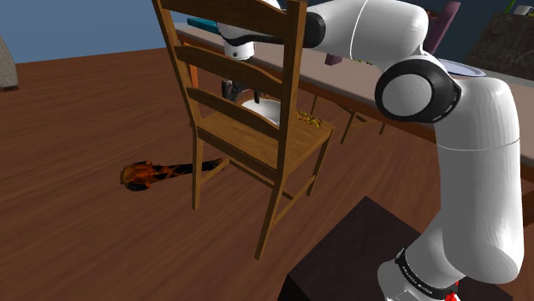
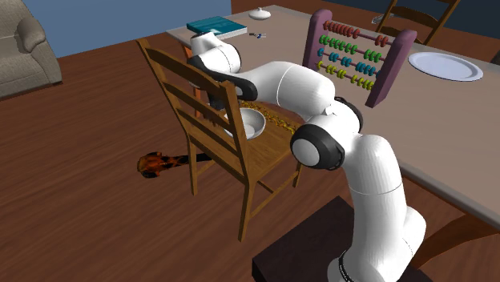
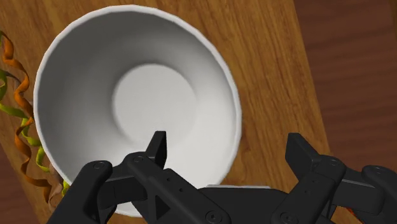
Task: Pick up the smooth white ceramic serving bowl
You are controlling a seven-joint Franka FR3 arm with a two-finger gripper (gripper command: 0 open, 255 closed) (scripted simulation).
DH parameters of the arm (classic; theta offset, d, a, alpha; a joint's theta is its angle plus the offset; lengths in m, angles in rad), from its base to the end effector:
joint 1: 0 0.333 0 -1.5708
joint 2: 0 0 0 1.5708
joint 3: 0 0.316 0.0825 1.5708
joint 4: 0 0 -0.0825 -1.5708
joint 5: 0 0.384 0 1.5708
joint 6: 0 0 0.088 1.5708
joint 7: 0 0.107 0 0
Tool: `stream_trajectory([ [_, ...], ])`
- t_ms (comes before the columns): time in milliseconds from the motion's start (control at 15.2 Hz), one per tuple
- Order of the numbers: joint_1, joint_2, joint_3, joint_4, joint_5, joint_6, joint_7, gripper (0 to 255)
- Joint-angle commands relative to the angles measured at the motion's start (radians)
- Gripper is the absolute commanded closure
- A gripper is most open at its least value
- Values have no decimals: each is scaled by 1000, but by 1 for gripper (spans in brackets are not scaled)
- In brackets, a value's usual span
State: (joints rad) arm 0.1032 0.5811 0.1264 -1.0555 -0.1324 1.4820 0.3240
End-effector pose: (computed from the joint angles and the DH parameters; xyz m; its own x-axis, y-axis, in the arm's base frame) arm 0.6911 0.1199 0.4918 0.9856 -0.1170 -0.1222 -0.1041 -0.9888 0.1073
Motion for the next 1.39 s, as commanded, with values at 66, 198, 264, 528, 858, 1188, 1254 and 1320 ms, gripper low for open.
stream_trajectory([
  [66, 7, 7, 3, -50, -3, 41, 2, 0],
  [198, 5, 3, 3, -77, -3, 64, 4, 0],
  [264, 5, 3, 3, -77, -3, 64, 4, 0],
  [528, 5, 7, 3, -66, -3, 57, 2, 255],
  [858, 5, 7, 3, -70, -3, 62, 3, 255],
  [1188, 10, 14, 2, -5, -3, 4, -1, 255],
  [1254, 12, 18, 2, 15, -4, -12, -3, 255],
  [1320, 13, 23, 2, 36, -4, -29, -4, 255],
])
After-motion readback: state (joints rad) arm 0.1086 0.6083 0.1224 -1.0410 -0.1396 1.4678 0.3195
